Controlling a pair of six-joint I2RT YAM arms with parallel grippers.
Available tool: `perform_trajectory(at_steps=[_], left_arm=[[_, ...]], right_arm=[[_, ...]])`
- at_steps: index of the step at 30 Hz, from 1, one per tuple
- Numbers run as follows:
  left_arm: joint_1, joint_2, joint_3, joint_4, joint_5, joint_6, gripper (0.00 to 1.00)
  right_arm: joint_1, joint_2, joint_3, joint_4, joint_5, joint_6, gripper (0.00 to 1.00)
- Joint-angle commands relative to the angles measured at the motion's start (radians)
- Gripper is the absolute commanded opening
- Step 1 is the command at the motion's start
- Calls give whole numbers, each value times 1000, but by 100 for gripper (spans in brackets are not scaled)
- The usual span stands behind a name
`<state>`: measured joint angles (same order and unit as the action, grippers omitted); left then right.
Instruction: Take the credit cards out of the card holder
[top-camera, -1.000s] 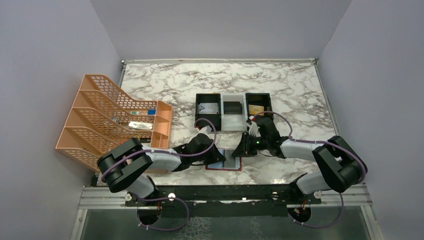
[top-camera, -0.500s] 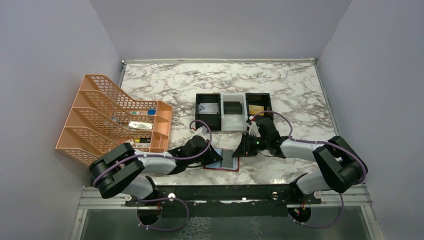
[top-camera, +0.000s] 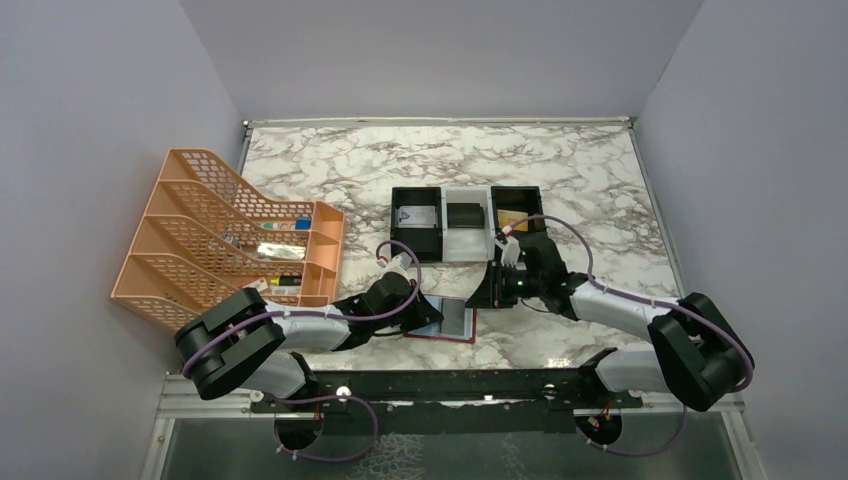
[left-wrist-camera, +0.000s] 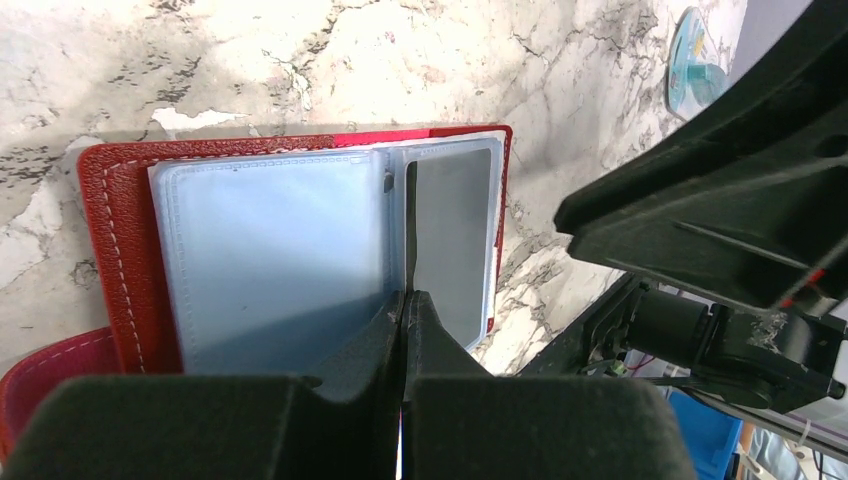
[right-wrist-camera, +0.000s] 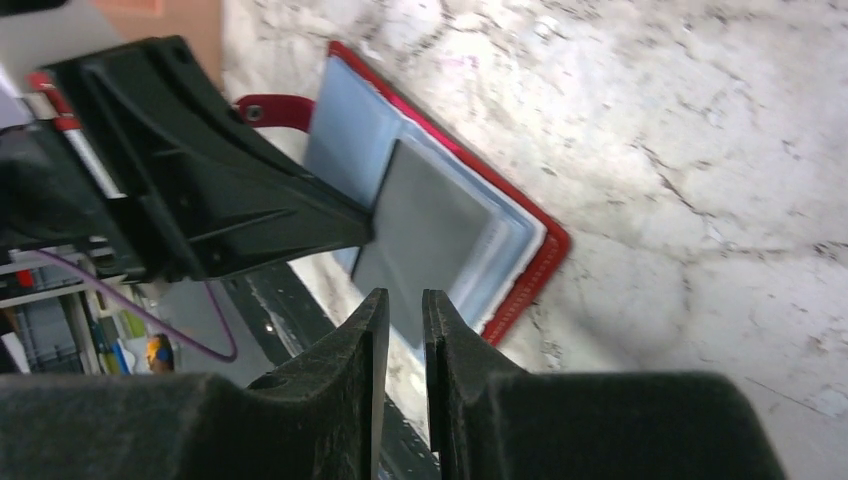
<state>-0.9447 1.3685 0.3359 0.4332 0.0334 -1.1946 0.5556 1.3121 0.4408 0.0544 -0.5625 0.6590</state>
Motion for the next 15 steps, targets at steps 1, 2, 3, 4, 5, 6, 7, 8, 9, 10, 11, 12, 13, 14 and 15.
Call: perform_trajectory(at_steps=[1,2,3,4,5,6,7,8,9,10,11,12,13,14,15], left_arm=[[-2,-3,0,6,-28,-2,0],[-2,-1,3,6,-25,-1,0],[-2,1,6,6,-24,1,0],[-2,3,7,6,-23,2,0],[-2,4,10,6,-21,2,0],[-2,7,10,6,-19,4,0],[-2,7,10,6,-20,3,0],[-2,6,10,6,-20,2,0],[-2,4,9,6,-21,2,0],[-2,2,6,6,-22,1,0],[-2,1,6,6,-22,1,0],[-2,-2,3,4,-23,1,0],[-3,-4,2,4,-24,2,0],[-2,-8,0,4,-25,2,0],[-2,-12,-3,4,-27,2,0]], right_arm=[[15,-19,17,59,-60,35,20],[18,0,21,61,-66,34,20],[24,19,23,69,-77,34,20],[29,43,23,82,-85,35,20],[36,66,23,98,-103,35,20],[42,86,22,110,-108,36,20],[44,108,23,111,-105,38,20],[45,122,24,105,-90,41,20],[44,136,23,95,-71,43,20],[44,146,18,96,-57,44,20],[44,154,14,94,-44,45,20],[45,162,13,78,-27,42,20],[45,171,13,64,-6,38,20],[44,175,13,46,15,31,20],[44,177,15,23,44,26,20]])
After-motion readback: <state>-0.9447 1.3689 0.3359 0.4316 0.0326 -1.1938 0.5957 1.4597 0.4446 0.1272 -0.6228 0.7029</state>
